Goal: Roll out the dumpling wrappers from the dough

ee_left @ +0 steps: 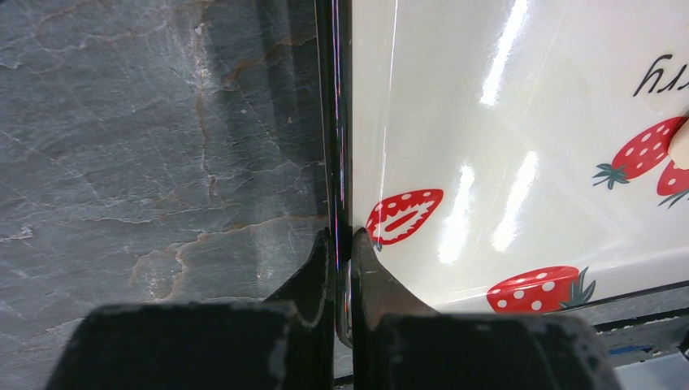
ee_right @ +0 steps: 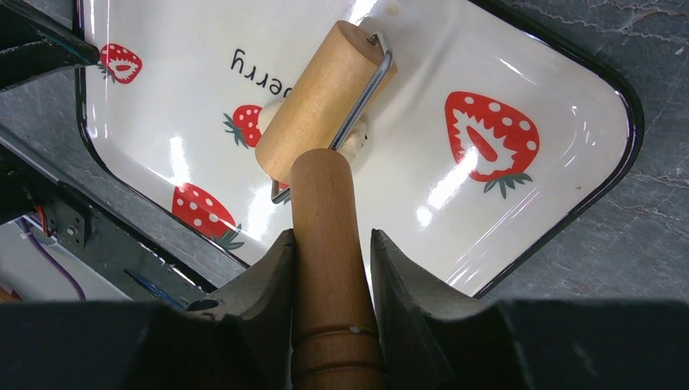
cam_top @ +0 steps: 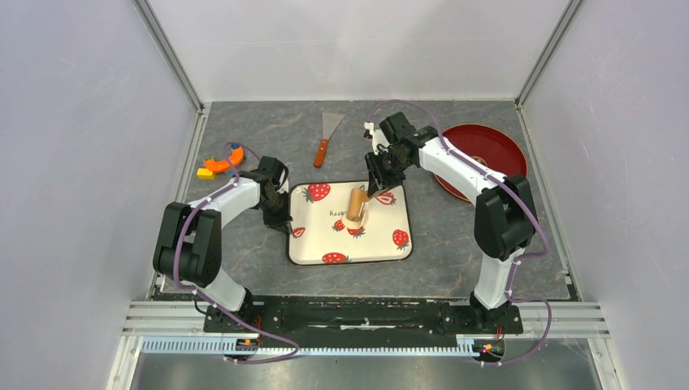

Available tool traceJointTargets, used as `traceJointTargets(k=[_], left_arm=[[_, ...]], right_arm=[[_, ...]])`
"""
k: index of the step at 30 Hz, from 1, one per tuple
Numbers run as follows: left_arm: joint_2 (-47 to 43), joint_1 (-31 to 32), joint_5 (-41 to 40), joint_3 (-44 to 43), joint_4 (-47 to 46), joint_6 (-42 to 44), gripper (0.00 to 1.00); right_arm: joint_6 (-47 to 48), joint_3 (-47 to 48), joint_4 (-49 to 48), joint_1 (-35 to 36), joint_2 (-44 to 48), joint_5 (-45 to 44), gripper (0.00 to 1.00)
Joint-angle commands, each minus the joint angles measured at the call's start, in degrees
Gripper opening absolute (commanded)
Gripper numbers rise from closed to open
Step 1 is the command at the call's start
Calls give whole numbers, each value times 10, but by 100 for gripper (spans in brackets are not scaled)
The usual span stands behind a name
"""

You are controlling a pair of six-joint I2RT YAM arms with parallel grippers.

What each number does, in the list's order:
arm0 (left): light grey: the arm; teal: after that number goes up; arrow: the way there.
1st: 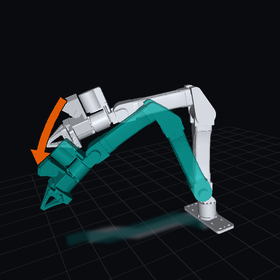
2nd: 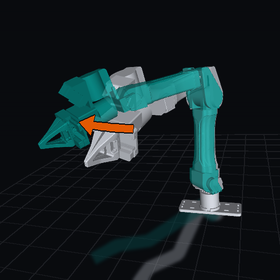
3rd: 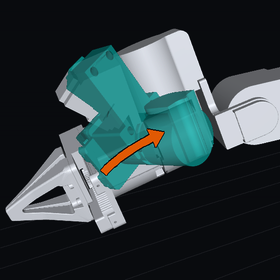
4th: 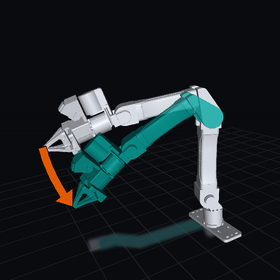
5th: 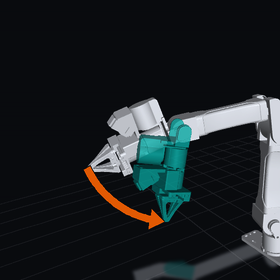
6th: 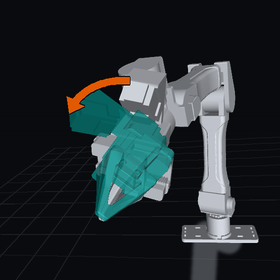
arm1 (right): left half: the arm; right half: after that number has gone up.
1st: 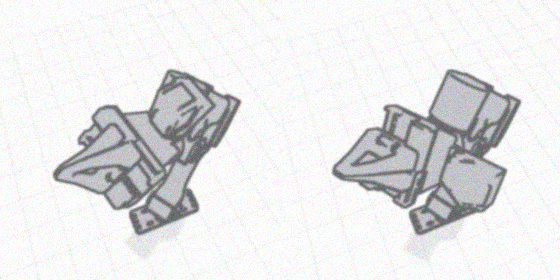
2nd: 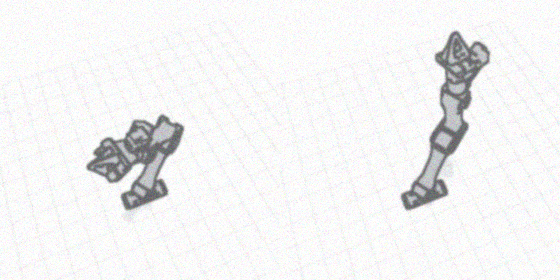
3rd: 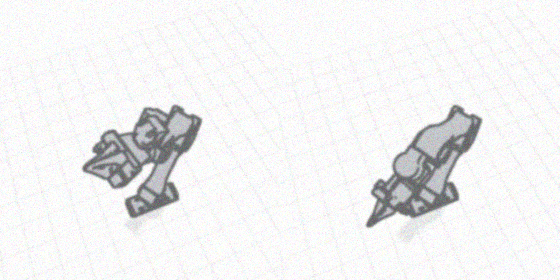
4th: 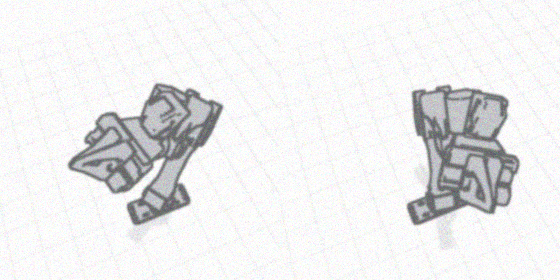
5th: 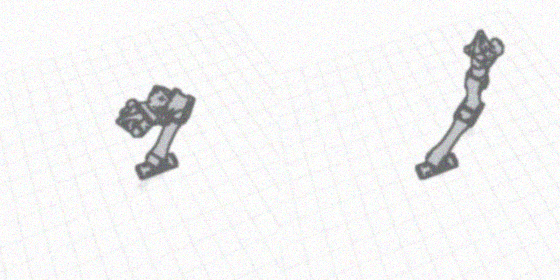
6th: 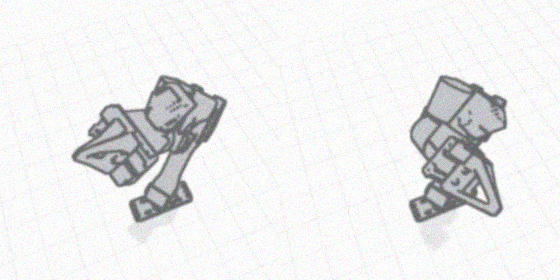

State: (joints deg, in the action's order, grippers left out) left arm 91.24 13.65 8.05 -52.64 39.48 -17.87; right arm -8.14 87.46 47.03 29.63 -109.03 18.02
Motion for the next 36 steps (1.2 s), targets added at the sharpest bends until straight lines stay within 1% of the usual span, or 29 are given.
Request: traceJointTargets(k=[1, 16, 20, 24, 31, 36], left_arm=[[-4, 2, -28, -21, 19, 42, 2], [-5, 4, -27, -20, 21, 43, 2], [-4, 5, -28, -22, 21, 43, 2], [-4, 5, -28, -22, 21, 43, 2], [-5, 6, -29, -19, 21, 43, 2], [-5, 6, -28, -19, 21, 43, 2]], right_arm=[[55, -92, 42, 14, -134, -253, 0], [53, -74, 11, 28, -138, -215, 0], [53, -65, 4, 28, -112, -192, 0], [49, -35, 6, 23, -73, -174, 0], [44, 28, 24, 1, -19, -105, 0], [41, 28, 24, -15, 22, -37, 0]])
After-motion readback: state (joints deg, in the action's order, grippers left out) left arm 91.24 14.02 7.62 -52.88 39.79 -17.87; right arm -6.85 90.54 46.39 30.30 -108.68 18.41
